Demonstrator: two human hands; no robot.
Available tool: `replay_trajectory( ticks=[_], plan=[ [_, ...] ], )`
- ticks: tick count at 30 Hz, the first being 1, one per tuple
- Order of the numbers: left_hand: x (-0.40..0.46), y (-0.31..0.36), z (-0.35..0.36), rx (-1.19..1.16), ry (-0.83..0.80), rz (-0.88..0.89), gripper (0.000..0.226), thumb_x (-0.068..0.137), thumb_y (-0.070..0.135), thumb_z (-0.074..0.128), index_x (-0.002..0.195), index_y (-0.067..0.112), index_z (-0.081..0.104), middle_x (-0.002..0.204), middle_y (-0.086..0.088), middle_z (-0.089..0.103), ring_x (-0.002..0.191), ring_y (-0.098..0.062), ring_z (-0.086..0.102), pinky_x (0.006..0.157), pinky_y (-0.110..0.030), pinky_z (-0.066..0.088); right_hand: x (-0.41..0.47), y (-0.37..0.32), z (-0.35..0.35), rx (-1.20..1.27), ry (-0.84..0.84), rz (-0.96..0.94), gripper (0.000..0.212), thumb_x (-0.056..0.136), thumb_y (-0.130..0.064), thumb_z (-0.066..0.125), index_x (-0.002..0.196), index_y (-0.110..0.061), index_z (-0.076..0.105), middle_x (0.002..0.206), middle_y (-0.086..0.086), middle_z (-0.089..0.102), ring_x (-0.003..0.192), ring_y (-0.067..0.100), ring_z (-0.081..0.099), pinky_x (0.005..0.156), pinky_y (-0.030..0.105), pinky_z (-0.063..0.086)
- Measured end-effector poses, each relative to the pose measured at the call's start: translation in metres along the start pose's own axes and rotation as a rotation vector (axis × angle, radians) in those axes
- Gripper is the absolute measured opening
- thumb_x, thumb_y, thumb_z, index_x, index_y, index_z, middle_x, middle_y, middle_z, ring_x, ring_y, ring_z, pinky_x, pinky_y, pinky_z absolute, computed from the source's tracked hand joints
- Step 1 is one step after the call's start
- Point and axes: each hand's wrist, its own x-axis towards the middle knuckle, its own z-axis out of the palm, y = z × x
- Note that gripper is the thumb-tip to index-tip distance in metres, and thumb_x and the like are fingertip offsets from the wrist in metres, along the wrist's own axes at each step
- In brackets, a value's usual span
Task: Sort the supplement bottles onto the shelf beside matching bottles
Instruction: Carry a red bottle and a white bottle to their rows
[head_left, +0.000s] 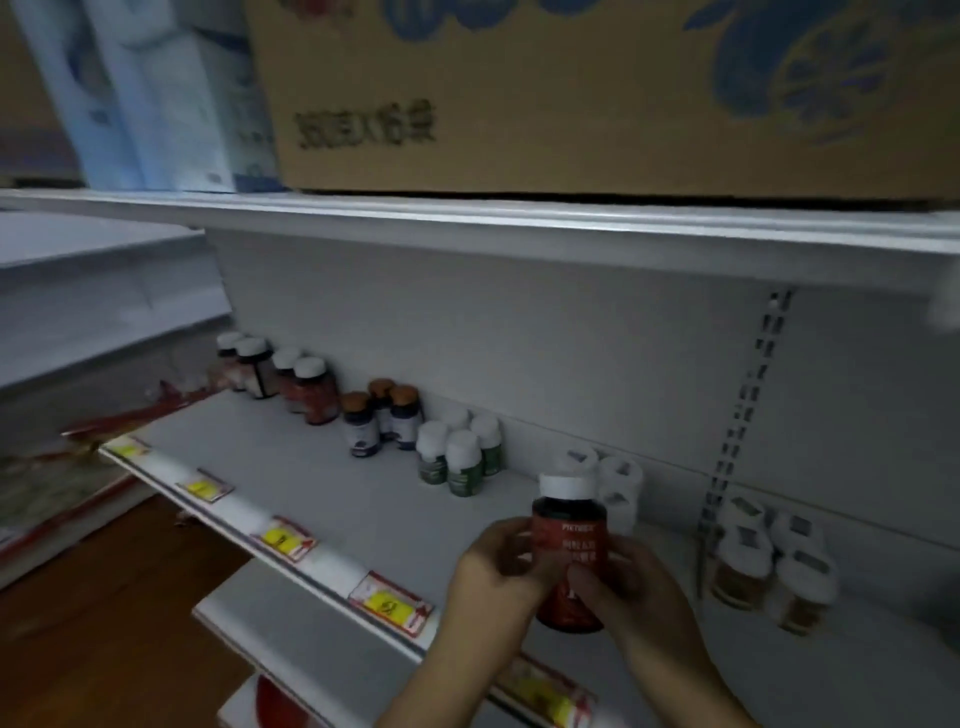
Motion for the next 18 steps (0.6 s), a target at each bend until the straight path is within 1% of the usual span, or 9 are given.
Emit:
replay_trajectory(
  ticks=[3, 5, 7, 9, 11, 12, 14, 16, 18],
  plan=[
    [0.013, -0.010, -0.077, -0.042, 0.033, -0.022, 0.038, 0.052, 0.033, 0.076, 0.088, 0.026, 0.064, 0.081, 0.009, 0.075, 0.080, -0.003, 0.070, 0.071, -0.021, 0.056, 0.009, 0.002, 0.075, -0.016, -0.065, 0.028, 0.032, 0.071, -0.003, 0.077, 0.092, -0.021, 0.062, 0.091, 0.004, 0.072, 0.078, 0.012, 0.070, 0.058, 0.013, 0.052],
    [0.020, -0.017, -0.125, -0.061, 0.054, -0.022, 0.040, 0.055, 0.025, 0.076, 0.093, 0.020, 0.066, 0.082, 0.006, 0.076, 0.080, -0.006, 0.071, 0.074, -0.022, 0.056, 0.012, 0.005, 0.121, -0.035, -0.104, 0.032, 0.034, 0.068, -0.004, 0.080, 0.093, -0.020, 0.063, 0.090, 0.004, 0.074, 0.080, 0.013, 0.072, 0.067, 0.022, 0.056],
    [0.026, -0.025, -0.164, -0.067, 0.067, -0.031, 0.050, 0.053, 0.025, 0.078, 0.100, 0.015, 0.066, 0.090, -0.002, 0.077, 0.085, -0.012, 0.071, 0.081, -0.027, 0.057, 0.015, 0.011, 0.159, -0.056, -0.133, 0.044, 0.037, 0.066, -0.009, 0.082, 0.094, -0.024, 0.063, 0.088, 0.002, 0.075, 0.083, 0.014, 0.072, 0.078, 0.033, 0.056],
    [0.034, -0.033, -0.195, -0.078, 0.079, -0.050, 0.056, 0.049, 0.026, 0.080, 0.102, 0.014, 0.066, 0.094, -0.007, 0.076, 0.086, -0.014, 0.071, 0.079, -0.025, 0.056, 0.022, 0.014, 0.188, -0.070, -0.162, 0.082, 0.041, 0.064, -0.010, 0.083, 0.096, -0.024, 0.061, 0.089, 0.000, 0.075, 0.082, 0.012, 0.071, 0.079, 0.032, 0.054],
    [0.047, -0.041, -0.220, -0.084, 0.090, -0.080, 0.066, 0.042, 0.027, 0.082, 0.104, 0.011, 0.065, 0.092, -0.006, 0.076, 0.082, -0.011, 0.071, 0.072, -0.020, 0.055, 0.035, 0.016, 0.214, -0.085, -0.196, 0.115, 0.046, 0.060, -0.012, 0.085, 0.097, -0.022, 0.060, 0.088, 0.000, 0.075, 0.081, 0.012, 0.072, 0.074, 0.028, 0.055],
    [0.055, -0.044, -0.231, -0.086, 0.099, -0.094, 0.064, 0.043, 0.023, 0.082, 0.103, 0.010, 0.065, 0.086, -0.004, 0.076, 0.078, -0.009, 0.070, 0.068, -0.018, 0.055, 0.042, 0.016, 0.226, -0.091, -0.211, 0.129, 0.050, 0.055, -0.018, 0.086, 0.097, -0.022, 0.060, 0.087, 0.000, 0.075, 0.082, 0.012, 0.072, 0.074, 0.028, 0.055],
    [0.075, -0.047, -0.250, -0.052, 0.108, -0.118, 0.049, 0.050, 0.014, 0.077, 0.098, 0.014, 0.066, 0.077, 0.003, 0.077, 0.074, -0.007, 0.071, 0.066, -0.016, 0.054, 0.063, 0.020, 0.247, -0.085, -0.230, 0.156, 0.058, 0.046, -0.028, 0.085, 0.098, -0.025, 0.060, 0.087, -0.003, 0.076, 0.086, 0.012, 0.071, 0.082, 0.032, 0.054],
    [0.097, -0.046, -0.267, 0.002, 0.113, -0.125, 0.044, 0.053, 0.018, 0.075, 0.096, 0.022, 0.066, 0.082, 0.006, 0.077, 0.081, -0.010, 0.072, 0.071, -0.022, 0.056, 0.087, 0.024, 0.267, -0.086, -0.257, 0.188, 0.059, 0.049, -0.028, 0.083, 0.103, -0.030, 0.059, 0.095, -0.005, 0.074, 0.093, 0.012, 0.068, 0.091, 0.034, 0.052],
    [0.116, -0.040, -0.286, 0.032, 0.133, -0.139, 0.050, 0.051, 0.026, 0.076, 0.100, 0.025, 0.066, 0.090, 0.005, 0.076, 0.088, -0.014, 0.071, 0.080, -0.031, 0.057, 0.111, 0.024, 0.288, -0.111, -0.301, 0.170, 0.061, 0.049, -0.036, 0.081, 0.106, -0.034, 0.058, 0.103, -0.007, 0.072, 0.097, 0.010, 0.067, 0.093, 0.036, 0.052]
  ],
)
